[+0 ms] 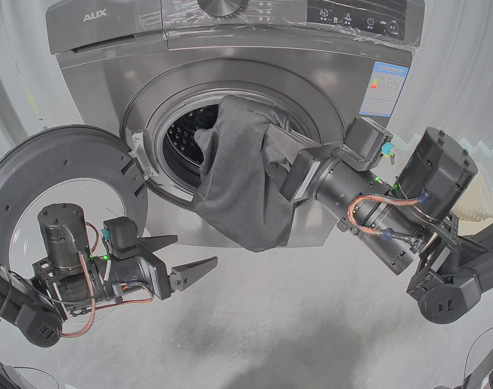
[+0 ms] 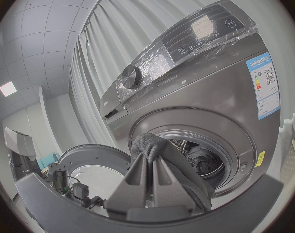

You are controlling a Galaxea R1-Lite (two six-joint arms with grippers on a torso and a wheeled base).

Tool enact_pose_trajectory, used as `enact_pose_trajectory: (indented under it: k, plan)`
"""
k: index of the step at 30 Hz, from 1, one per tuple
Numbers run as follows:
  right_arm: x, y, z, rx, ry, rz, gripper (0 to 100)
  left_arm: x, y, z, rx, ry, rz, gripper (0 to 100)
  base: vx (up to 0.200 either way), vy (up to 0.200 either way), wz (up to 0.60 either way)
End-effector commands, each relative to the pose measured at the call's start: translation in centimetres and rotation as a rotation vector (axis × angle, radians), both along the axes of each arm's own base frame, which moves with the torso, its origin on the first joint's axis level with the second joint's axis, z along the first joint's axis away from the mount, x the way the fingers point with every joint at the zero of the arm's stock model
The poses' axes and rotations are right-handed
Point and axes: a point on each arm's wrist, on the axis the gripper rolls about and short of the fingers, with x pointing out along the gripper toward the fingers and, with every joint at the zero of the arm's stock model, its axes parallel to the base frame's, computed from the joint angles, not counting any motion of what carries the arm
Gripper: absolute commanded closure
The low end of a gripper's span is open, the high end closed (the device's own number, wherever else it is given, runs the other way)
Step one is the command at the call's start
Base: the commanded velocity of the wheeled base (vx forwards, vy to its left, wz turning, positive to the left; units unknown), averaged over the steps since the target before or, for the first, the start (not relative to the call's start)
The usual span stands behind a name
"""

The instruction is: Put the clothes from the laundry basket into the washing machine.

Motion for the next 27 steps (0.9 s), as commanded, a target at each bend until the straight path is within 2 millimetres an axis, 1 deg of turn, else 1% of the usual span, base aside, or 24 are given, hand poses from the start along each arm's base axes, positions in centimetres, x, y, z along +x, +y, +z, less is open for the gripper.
enact_pose_trajectory:
  k: [1, 8, 9, 12, 18, 27]
  plan:
    - [-0.1, 0.2, 0.1, 0.004, 0.0, 0.005, 100, 1.5, -1.2, -0.9, 0.006, 0.026, 0.033, 0, 0.0, 0.0, 0.0]
    - [-0.2, 0.2, 0.1, 0.006, -0.002, 0.006, 100, 2.7, -2.3, -1.7, -0.02, -0.005, 0.022, 0, 0.0, 0.0, 0.0]
    - [-0.3, 0.3, 0.1, 0.006, -0.001, 0.007, 100, 3.8, -2.8, -2.2, -0.029, -0.02, 0.025, 0, 0.0, 0.0, 0.0]
    - [-0.4, 0.1, 0.1, 0.004, 0.001, 0.007, 100, 4.7, -3.3, -2.6, -0.054, -0.028, 0.03, 0, 0.0, 0.0, 0.0]
    - [-0.5, 0.2, 0.2, 0.006, -0.002, 0.009, 100, 5.7, -3.8, -2.2, -0.101, -0.044, 0.036, 0, 0.0, 0.0, 0.0]
    - [-0.6, 0.3, 0.1, 0.005, 0.002, 0.011, 100, 6.9, -4.1, -1.9, -0.127, -0.079, 0.048, 0, 0.0, 0.0, 0.0]
